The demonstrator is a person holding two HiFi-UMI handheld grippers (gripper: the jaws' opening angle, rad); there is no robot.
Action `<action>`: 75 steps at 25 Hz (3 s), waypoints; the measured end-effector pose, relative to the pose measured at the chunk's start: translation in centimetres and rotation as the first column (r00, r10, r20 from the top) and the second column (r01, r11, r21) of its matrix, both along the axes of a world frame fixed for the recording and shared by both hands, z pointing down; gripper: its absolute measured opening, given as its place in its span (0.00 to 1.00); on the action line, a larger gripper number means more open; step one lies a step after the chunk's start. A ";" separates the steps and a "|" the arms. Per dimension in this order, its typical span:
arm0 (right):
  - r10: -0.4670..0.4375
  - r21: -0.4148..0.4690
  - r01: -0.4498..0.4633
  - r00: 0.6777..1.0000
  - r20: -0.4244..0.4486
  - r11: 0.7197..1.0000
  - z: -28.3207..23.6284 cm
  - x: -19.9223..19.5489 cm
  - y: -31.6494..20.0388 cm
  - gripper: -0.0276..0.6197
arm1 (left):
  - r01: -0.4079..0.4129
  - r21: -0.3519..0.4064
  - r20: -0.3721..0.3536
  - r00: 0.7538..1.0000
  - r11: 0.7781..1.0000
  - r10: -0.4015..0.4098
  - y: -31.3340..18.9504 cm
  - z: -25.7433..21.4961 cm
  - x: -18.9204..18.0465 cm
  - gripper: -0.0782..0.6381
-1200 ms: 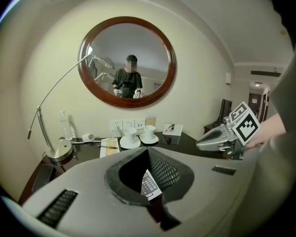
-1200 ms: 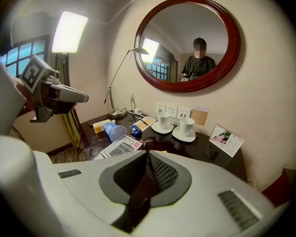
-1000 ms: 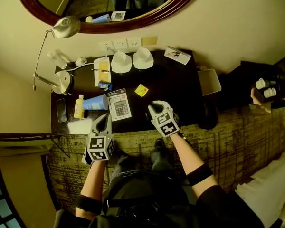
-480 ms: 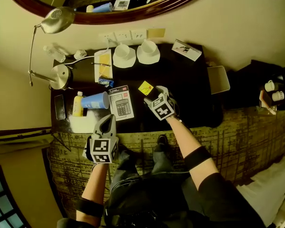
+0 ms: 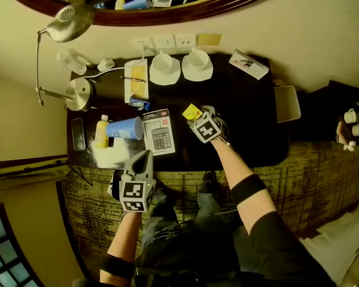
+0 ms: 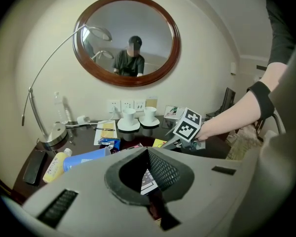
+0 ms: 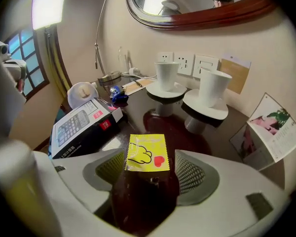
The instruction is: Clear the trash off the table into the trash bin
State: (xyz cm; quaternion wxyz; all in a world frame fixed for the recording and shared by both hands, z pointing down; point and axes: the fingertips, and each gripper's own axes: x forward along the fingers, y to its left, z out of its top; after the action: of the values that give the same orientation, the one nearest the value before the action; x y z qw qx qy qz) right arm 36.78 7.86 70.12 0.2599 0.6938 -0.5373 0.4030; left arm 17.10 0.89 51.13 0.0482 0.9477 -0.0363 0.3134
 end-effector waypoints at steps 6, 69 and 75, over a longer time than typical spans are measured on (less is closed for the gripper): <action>-0.003 -0.024 0.003 1.000 0.026 1.000 0.9 -0.1 0.5 0.47 | -0.004 -0.024 0.000 1.000 1.000 0.004 0.3 0.4 0.1 0.11; -0.191 -0.025 0.190 0.981 -0.023 0.981 -0.2 -0.9 -3.9 0.10 | 0.074 -0.080 0.004 0.997 0.994 -0.074 -1.3 2.5 -1.7 0.11; -0.116 0.027 0.117 0.993 -0.038 0.993 -3.3 -0.6 -2.9 0.10 | 0.044 -0.080 -0.012 0.999 0.996 -0.045 -0.4 1.7 -1.6 0.11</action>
State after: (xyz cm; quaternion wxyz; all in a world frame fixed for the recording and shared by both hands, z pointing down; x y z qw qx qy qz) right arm 36.18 4.94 66.87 0.2826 0.6721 -0.5779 0.3666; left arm 15.49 0.47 52.82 0.0932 0.9461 -0.0445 0.3069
